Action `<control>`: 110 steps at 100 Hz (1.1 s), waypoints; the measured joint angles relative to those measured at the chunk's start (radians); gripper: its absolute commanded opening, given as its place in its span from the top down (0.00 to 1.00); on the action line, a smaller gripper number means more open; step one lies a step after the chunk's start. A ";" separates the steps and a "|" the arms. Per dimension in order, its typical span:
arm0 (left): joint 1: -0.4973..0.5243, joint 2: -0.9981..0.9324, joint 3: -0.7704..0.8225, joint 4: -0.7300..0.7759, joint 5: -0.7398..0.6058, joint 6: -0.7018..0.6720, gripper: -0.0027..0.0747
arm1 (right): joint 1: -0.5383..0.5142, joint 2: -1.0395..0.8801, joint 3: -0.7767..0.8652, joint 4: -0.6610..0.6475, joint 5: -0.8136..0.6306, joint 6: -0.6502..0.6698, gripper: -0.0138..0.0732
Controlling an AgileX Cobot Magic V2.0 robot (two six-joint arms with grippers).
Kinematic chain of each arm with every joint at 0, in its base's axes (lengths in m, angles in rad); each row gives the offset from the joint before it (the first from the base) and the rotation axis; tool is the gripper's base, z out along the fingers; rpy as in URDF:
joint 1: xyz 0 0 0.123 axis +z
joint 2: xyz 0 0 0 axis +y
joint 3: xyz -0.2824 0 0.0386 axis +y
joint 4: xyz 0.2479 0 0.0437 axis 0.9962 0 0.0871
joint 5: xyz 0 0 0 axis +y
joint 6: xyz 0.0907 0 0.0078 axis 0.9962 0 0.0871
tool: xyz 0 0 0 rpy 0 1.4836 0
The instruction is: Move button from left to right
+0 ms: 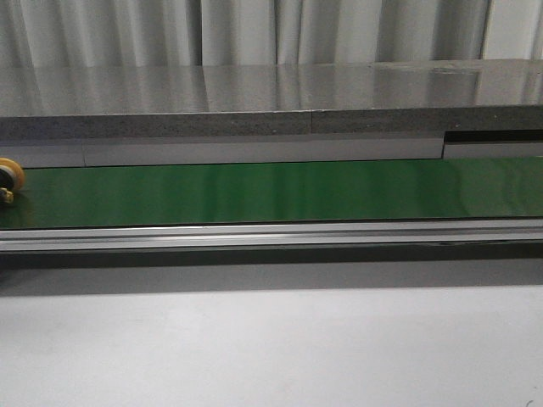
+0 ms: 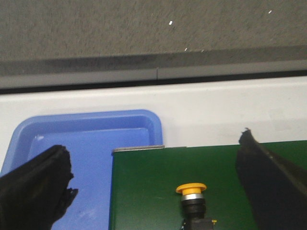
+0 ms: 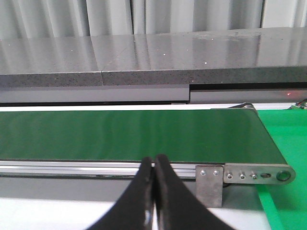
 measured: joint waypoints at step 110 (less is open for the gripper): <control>-0.117 -0.967 0.846 -0.003 -0.338 0.002 0.10 | 0.000 0.000 0.000 0.000 0.000 0.000 0.92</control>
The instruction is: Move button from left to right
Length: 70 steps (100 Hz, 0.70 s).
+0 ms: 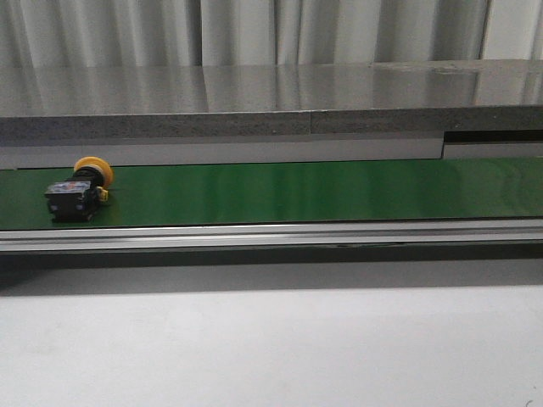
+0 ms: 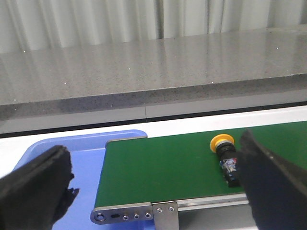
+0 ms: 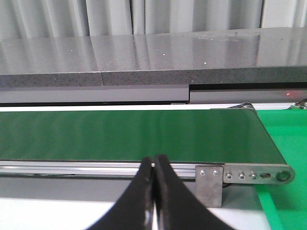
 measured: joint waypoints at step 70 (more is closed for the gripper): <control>0.000 0.000 0.009 -0.002 -0.023 0.002 0.99 | 0.000 0.000 0.000 0.000 0.000 0.000 0.92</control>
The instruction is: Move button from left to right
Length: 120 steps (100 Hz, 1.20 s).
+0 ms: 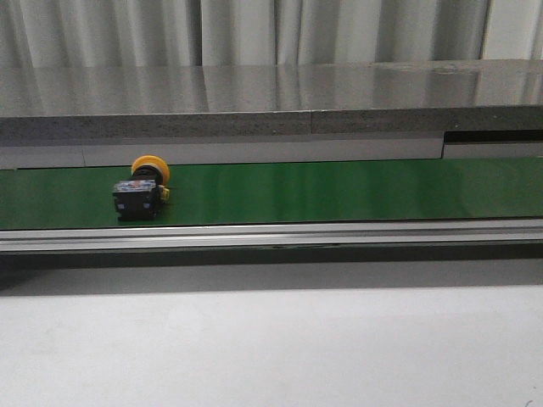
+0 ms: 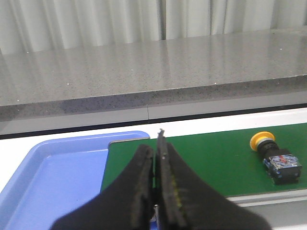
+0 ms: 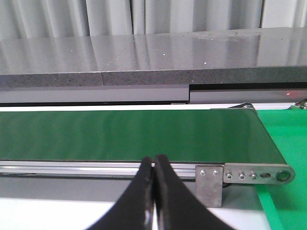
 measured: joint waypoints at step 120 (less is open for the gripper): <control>0.000 0.000 0.000 0.000 -0.002 0.000 0.99 | 0.000 0.533 -0.623 0.000 0.461 0.000 0.92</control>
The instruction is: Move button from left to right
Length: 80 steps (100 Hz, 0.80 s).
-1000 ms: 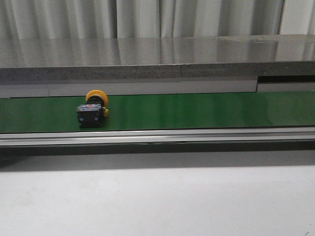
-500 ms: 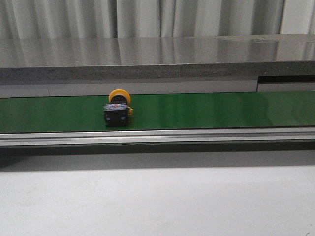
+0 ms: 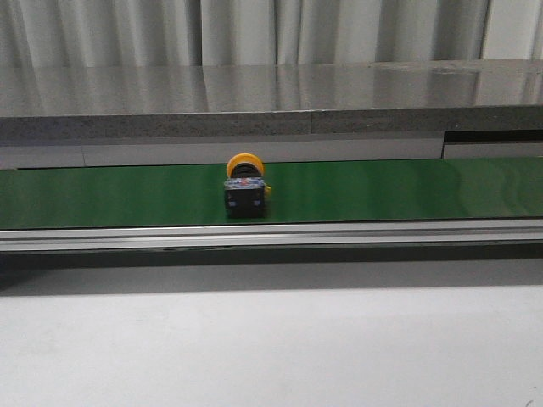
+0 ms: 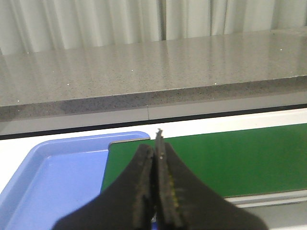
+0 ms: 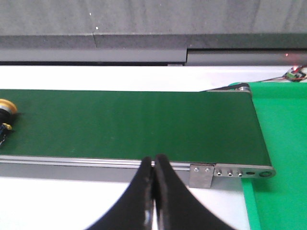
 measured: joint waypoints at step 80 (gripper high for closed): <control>0.000 0.000 0.000 0.000 0.000 0.000 0.99 | 0.000 0.285 -0.075 0.033 -0.015 0.000 0.15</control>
